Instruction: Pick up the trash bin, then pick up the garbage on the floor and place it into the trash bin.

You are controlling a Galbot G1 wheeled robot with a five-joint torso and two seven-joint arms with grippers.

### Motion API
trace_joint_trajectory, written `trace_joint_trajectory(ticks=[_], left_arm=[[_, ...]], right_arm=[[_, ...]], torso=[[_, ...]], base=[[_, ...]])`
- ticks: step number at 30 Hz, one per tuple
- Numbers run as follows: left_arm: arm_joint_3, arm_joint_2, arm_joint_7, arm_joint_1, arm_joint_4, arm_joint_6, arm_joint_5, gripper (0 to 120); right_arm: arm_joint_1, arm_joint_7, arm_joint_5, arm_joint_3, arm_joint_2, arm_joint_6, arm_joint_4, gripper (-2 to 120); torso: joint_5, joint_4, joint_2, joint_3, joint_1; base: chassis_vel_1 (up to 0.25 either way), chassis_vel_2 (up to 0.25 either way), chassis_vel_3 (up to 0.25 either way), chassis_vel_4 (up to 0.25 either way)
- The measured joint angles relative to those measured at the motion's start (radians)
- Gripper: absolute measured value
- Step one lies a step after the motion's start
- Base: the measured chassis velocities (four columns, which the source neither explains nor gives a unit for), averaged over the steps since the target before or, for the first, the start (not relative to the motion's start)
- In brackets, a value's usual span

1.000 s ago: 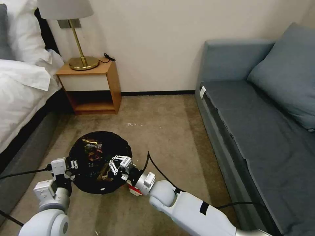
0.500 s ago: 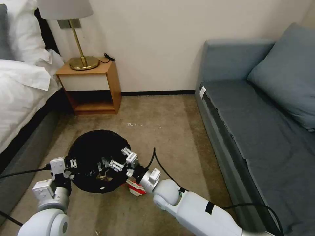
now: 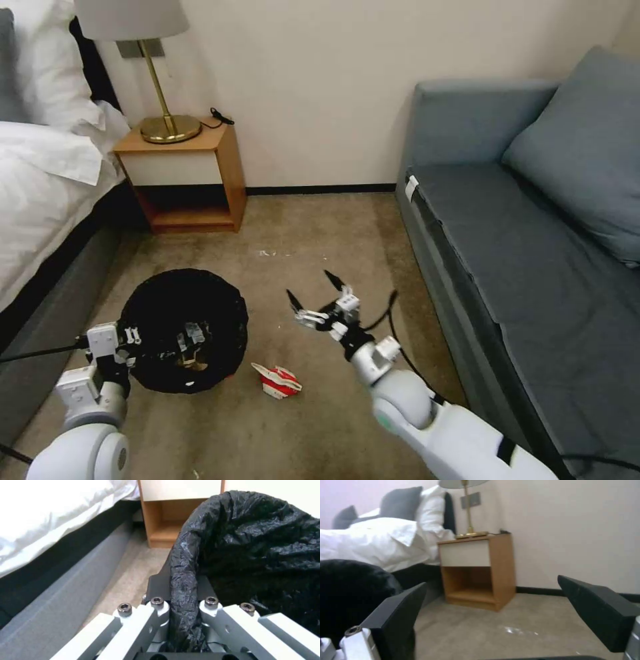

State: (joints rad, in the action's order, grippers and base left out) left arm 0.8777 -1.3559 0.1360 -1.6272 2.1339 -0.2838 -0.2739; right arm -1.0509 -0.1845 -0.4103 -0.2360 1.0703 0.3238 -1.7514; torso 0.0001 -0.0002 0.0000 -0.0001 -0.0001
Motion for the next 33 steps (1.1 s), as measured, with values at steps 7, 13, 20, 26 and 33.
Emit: trace_joint_trajectory(ticks=[7, 13, 20, 26, 33], left_arm=[[0.003, 0.004, 0.002, -0.011, 0.004, 0.007, -0.004, 7], [0.003, 0.002, 0.004, -0.009, 0.014, 0.007, -0.004, 7], [0.004, -0.006, 0.005, -0.009, 0.033, 0.006, -0.004, 7], [0.007, -0.007, 0.005, -0.006, 0.037, 0.005, -0.003, 7], [0.014, -0.006, 0.022, -0.001, 0.019, 0.005, 0.016, 7]], right_arm=[[-0.037, -0.015, 0.029, 0.000, -0.011, -0.010, 0.018, 100], [0.049, 0.026, -0.015, -0.101, -0.078, -0.253, 0.054, 100], [0.297, 0.126, -0.163, -0.338, -0.112, -0.699, 0.124, 100], [0.433, 0.098, -0.221, -0.504, -0.044, -0.776, 0.216, 100], [0.473, 0.134, -0.223, -0.579, 0.066, -0.743, 0.338, 100]], torso=[[0.0000, 0.0002, 0.000, 0.000, 0.000], [-0.0001, 0.0001, 0.000, 0.000, 0.000], [-0.0003, 0.0004, 0.000, 0.000, 0.000], [-0.0002, 0.0004, 0.000, 0.000, 0.000], [-0.0003, 0.0002, 0.000, 0.000, 0.000]], base=[[0.000, 0.000, 0.000, 0.000], [0.000, 0.000, 0.000, 0.000], [0.000, 0.000, 0.000, 0.000], [0.000, 0.000, 0.000, 0.000], [0.000, 0.000, 0.000, 0.000]])
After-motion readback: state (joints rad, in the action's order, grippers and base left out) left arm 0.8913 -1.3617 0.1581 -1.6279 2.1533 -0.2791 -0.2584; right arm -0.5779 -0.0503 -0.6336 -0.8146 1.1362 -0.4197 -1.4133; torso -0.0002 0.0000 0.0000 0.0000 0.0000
